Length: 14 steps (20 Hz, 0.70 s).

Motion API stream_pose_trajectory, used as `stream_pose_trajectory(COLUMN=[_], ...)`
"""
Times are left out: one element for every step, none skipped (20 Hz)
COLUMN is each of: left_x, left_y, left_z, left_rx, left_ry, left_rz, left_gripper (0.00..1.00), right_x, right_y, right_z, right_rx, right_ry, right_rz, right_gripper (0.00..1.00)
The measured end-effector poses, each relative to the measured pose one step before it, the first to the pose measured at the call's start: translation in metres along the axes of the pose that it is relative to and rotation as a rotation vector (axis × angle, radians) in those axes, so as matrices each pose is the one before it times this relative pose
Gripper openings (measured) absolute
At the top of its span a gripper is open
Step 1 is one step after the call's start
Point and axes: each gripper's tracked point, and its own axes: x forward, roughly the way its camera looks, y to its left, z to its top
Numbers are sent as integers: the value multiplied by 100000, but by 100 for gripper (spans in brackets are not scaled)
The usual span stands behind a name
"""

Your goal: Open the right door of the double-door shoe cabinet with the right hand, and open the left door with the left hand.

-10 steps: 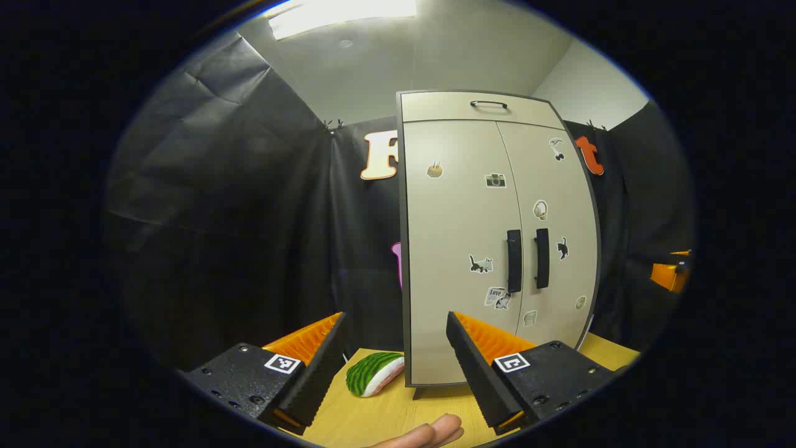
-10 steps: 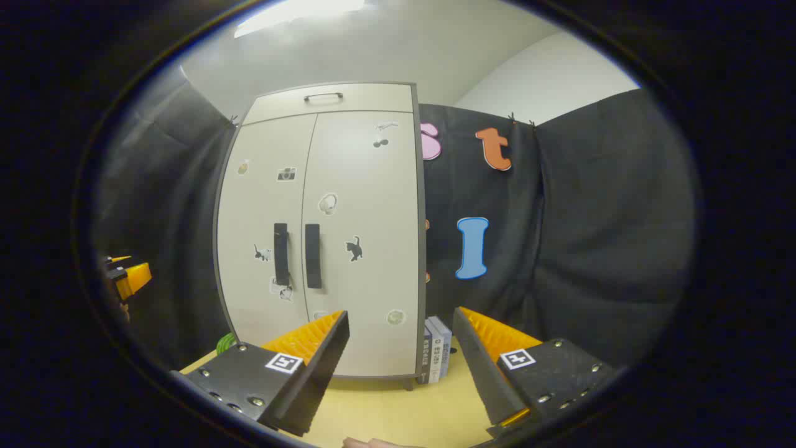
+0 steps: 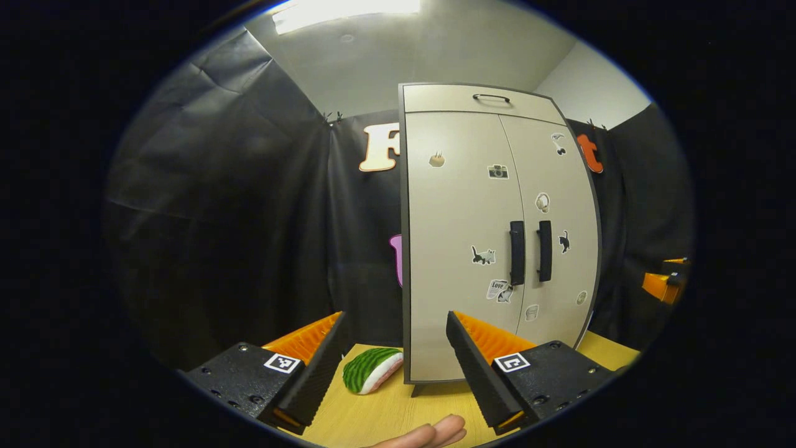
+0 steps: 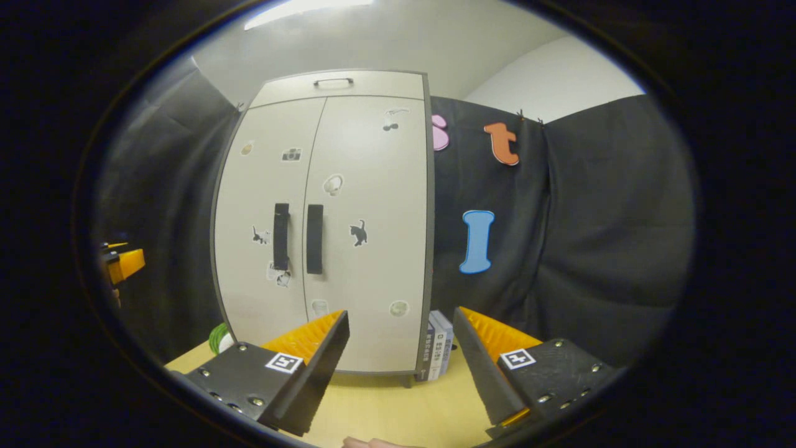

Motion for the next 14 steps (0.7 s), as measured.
stream_pose_trajectory(left_x=[102,146,155,134,78,78,133,87,92,59,-19,30,-99,-42], left_y=[115,93,220,218,129,121,31,186,144,204,293,320,363,254], left_z=[-225,-49,-177,-147,-248,-293,-456,-318,-421,-298,-380,-182,-325,-143], left_rx=[-402,-225,141,443,528,322,66,-45,-150,87,31,-215,-448,-628], left_ry=[171,-35,-101,-395,187,548,640,441,628,654,634,374,413,83], left_rz=[-132,134,298,199,-9,-179,-284,-247,-118,-54,233,245,157,139], left_gripper=[98,98,98,98,97,98,98,98,98,98,98,98,98,98], right_x=[275,257,222,214,400,738,767,884,923,1009,1115,1079,1097,1060], right_y=[239,131,93,160,232,262,371,484,491,563,440,552,632,769], right_z=[-6,-135,80,173,226,183,387,325,519,620,635,748,841,699], right_rx=[-518,-403,-211,-6,297,479,592,483,186,-97,-95,-537,-678,-851], right_ry=[61,175,-228,-575,-541,-243,-291,-131,-205,-313,-424,-597,-854,-881], right_rz=[426,18,-157,12,268,398,651,567,607,688,349,492,563,798], right_gripper=[96,96,96,96,96,96,100,99,99,100,100,100,100,100])
